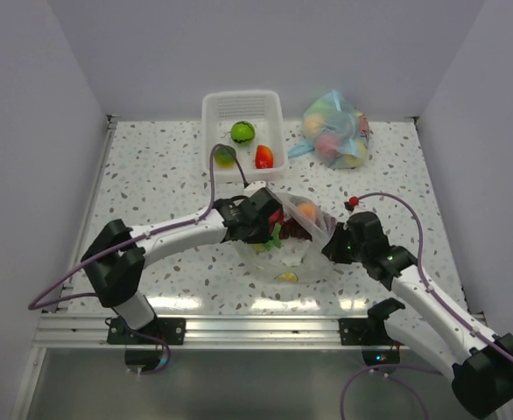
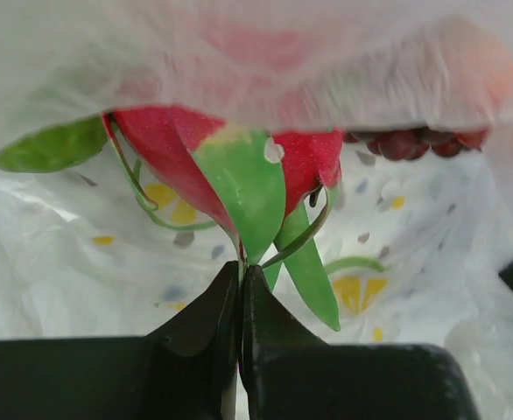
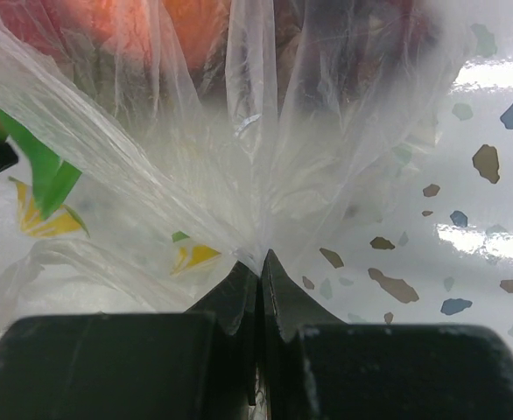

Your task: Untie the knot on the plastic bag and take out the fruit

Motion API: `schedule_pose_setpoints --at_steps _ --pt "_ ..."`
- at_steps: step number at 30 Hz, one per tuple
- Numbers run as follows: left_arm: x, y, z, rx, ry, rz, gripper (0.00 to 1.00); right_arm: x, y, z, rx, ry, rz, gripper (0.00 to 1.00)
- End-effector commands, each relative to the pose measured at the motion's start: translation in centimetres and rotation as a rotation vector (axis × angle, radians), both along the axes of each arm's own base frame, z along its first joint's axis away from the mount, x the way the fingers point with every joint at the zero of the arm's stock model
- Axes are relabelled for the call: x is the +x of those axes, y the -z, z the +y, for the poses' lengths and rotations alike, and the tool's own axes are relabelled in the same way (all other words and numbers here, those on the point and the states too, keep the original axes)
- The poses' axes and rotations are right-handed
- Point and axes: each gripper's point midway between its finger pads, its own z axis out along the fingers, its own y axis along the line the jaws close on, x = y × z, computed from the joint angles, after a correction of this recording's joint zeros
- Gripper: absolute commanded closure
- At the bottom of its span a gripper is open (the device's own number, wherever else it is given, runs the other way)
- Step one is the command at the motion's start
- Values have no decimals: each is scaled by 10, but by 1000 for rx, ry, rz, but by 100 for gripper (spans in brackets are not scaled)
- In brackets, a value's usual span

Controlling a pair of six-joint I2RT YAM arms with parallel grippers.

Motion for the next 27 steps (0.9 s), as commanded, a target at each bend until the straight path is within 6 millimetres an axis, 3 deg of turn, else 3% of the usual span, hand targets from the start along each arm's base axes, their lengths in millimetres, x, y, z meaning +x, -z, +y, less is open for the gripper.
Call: schedule_pose_setpoints --at_steps 1,7,18,23,25,27 --pt "-11 -40 4 -15 166 -66 100 20 -24 2 5 26 -78 100" --pt "-41 -61 0 -43 392 -82 100 27 -24 1 -8 45 -77 100" --pt "-72 -133 -8 -211 694 -239 100 21 -16 1 -9 47 -37 100" --pt "-57 -201 -20 -341 658 -410 100 17 -14 1 -7 43 -27 100" --pt "-41 -229 -20 -395 618 -458 100 14 -14 -1 -7 45 -26 100" --pt "-21 -244 -16 -430 570 -482 100 11 -11 -2 -12 43 -16 100"
